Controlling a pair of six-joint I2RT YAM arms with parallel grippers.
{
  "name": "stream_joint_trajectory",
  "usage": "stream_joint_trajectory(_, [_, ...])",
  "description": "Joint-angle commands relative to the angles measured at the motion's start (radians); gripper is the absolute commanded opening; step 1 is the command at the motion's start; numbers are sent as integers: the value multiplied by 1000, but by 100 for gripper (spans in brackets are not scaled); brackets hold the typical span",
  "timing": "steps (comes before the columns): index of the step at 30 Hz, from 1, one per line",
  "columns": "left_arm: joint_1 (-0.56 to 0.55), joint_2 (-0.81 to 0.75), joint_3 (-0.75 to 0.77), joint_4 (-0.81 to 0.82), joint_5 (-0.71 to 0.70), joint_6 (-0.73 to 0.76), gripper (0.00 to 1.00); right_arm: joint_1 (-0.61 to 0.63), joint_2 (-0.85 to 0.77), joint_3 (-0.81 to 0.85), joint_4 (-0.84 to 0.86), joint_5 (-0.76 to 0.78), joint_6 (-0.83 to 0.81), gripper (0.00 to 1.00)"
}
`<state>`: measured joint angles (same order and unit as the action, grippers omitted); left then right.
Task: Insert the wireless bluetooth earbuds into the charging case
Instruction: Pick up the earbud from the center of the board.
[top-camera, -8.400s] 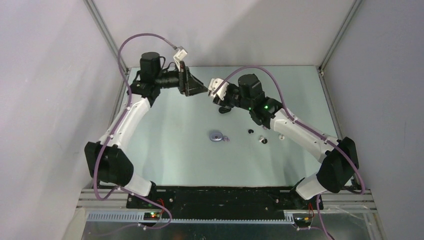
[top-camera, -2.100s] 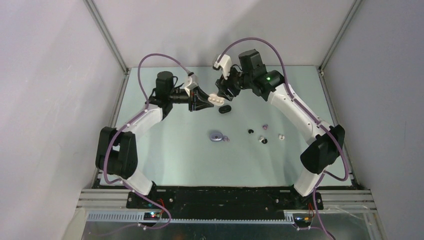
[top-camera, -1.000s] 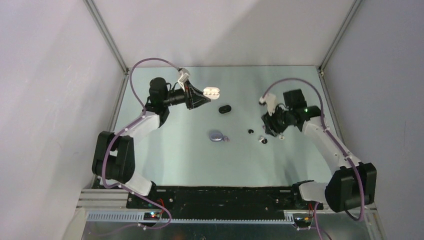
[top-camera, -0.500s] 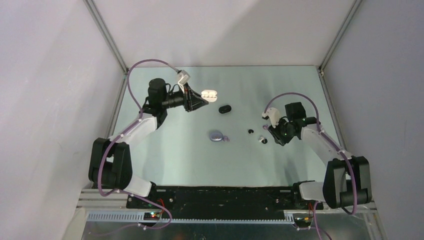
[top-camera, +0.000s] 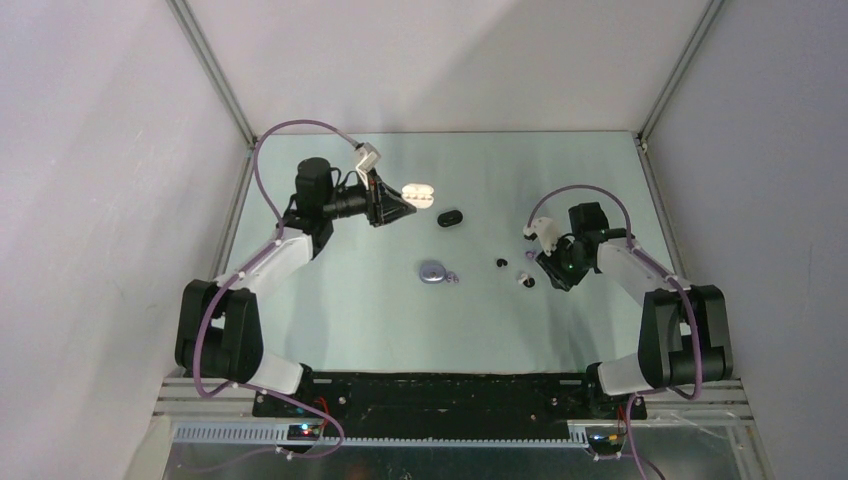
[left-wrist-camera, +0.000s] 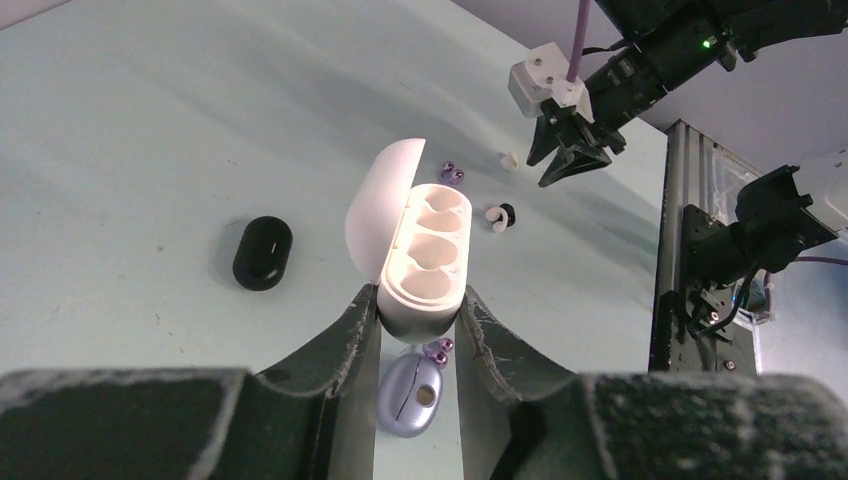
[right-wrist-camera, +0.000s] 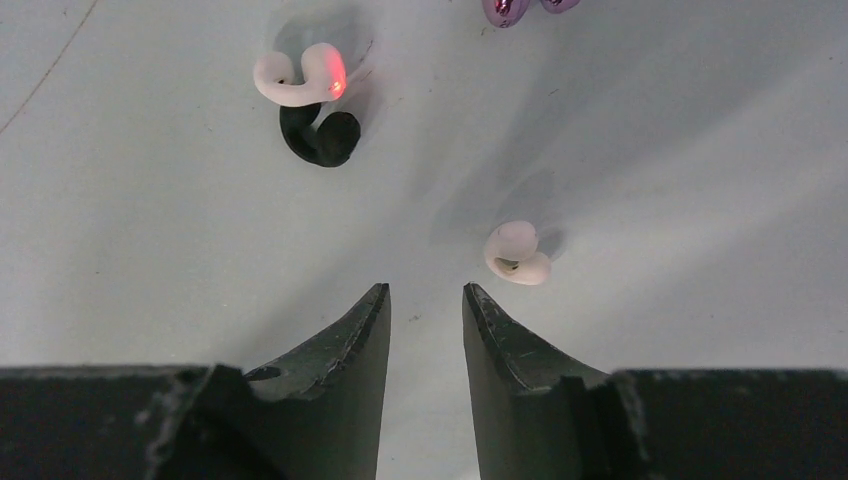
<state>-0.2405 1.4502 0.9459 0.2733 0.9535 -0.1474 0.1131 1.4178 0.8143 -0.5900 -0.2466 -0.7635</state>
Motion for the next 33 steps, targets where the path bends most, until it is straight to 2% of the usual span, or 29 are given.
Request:
stream_joint_trajectory(1, [7,-20,27,4,36,29,0,-11,19,53,-28,18,-37,37])
stream_joint_trajectory(12, [8,18,98,-73,61,65,0,-36,27,54,-6,10,-80,37])
stream_joint_trajectory(33, [7,30,101,-105,47,67,1,-38,101,74,45,2,-149,39])
